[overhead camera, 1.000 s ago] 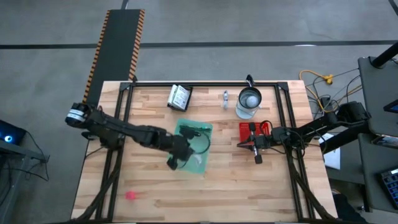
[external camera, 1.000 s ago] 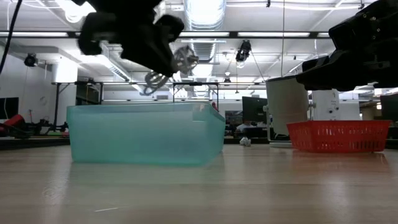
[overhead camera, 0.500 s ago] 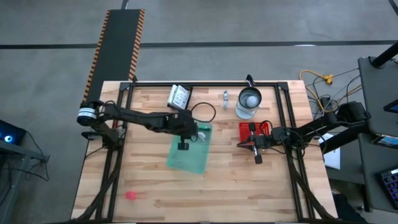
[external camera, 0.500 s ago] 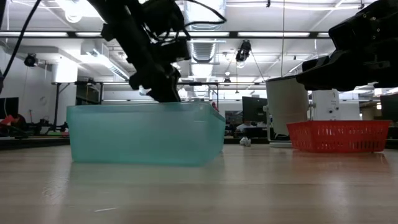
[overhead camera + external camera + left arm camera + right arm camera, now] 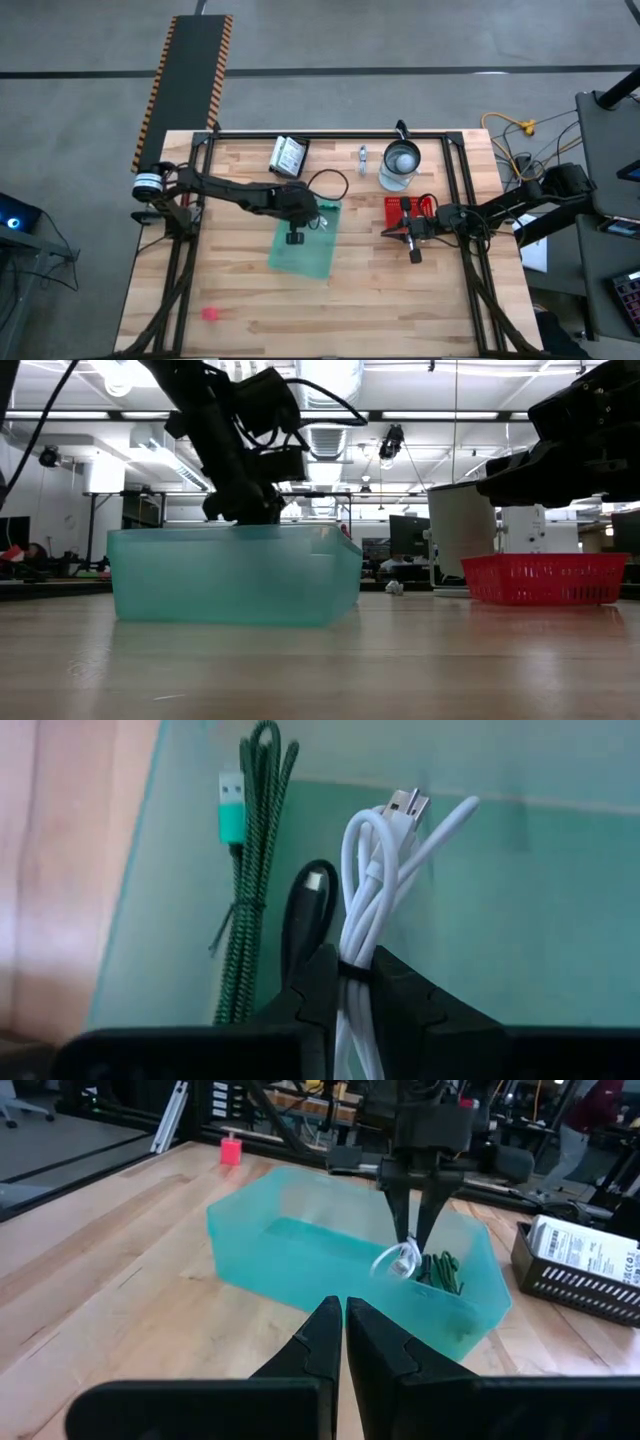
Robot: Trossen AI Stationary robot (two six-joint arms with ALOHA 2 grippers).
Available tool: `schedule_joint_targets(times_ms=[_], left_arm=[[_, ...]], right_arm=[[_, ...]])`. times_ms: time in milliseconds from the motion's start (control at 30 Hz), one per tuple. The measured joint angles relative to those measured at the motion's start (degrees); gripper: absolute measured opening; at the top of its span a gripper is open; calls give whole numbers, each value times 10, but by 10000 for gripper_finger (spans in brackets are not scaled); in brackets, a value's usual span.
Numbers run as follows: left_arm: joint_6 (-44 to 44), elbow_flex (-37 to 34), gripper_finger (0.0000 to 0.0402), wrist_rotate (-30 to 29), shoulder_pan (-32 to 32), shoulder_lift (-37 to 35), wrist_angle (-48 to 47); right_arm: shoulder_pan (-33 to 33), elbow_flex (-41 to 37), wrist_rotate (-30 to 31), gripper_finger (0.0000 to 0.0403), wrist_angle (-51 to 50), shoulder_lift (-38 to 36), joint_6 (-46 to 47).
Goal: Pick and place items into bin
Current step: Put the bottom left white charger cable into the green bin
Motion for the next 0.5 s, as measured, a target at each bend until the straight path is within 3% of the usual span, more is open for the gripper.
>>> schedule_joint_targets(times_ms=[500], left_arm=[[-35, 0, 37, 8, 0, 23, -30]], right_arm=[[0, 0, 0, 9, 0, 0, 2]])
